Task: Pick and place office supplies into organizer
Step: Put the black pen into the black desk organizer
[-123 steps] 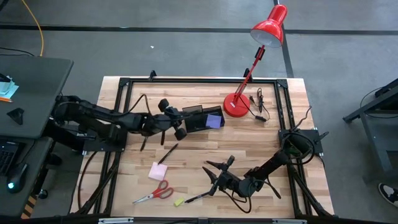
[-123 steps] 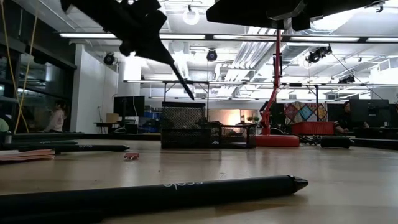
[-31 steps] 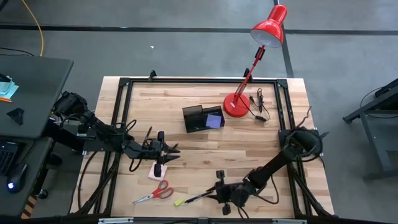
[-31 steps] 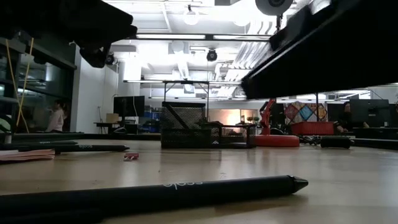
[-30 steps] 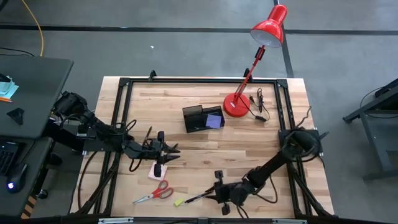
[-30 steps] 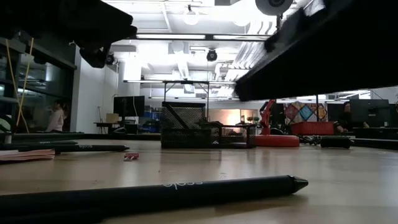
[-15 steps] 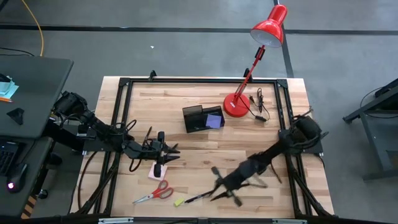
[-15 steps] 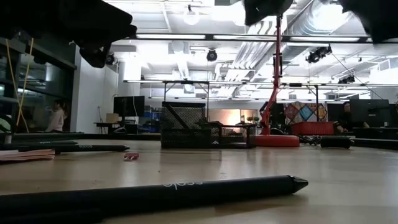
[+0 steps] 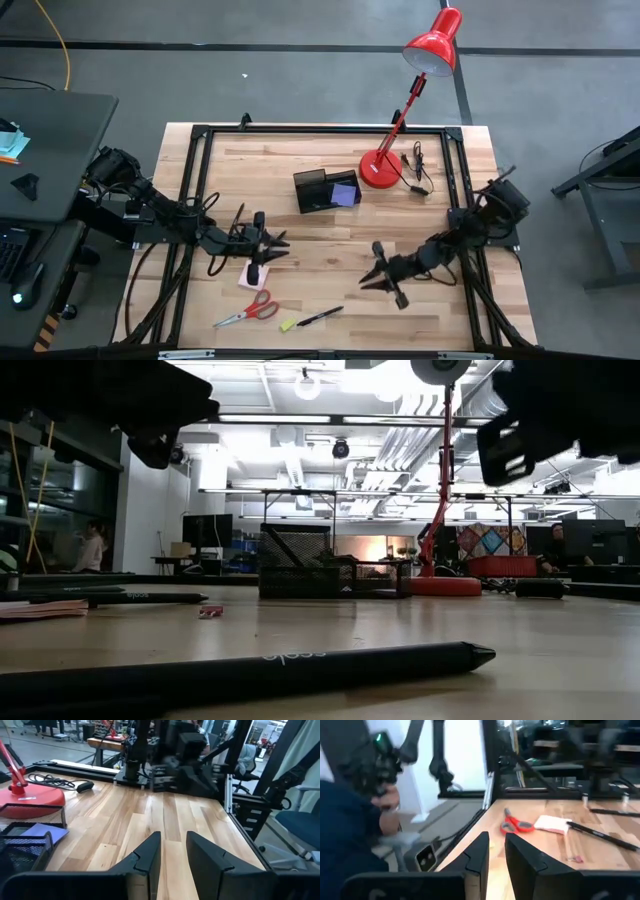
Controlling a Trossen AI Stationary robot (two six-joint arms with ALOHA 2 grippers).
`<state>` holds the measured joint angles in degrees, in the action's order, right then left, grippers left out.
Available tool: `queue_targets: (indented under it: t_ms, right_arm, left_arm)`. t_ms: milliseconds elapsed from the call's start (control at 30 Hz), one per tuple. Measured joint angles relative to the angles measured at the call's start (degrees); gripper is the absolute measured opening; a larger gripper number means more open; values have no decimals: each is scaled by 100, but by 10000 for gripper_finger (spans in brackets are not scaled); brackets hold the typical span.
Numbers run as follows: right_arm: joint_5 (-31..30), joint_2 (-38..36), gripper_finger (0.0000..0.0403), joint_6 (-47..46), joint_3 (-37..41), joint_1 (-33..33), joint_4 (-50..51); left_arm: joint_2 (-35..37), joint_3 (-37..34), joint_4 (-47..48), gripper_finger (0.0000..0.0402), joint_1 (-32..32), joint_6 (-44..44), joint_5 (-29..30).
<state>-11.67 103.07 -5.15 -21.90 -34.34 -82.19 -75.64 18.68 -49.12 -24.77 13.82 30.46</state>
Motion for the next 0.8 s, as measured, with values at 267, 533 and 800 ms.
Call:
queue_targets:
  t_ms: [267, 533, 800]
  right_arm:
    - [-429, 7, 57, -418, -526, -32, 1832]
    - [32, 121, 58, -630, -770, -78, 1968]
    - [13, 992, 78, -586, -1437, -137, 1740]
  left_arm:
    - [0, -1, 262, 83, 0, 67, -78]
    - [0, 0, 311, 83, 0, 208, -107]
    - [0, 1, 303, 83, 0, 211, -107]
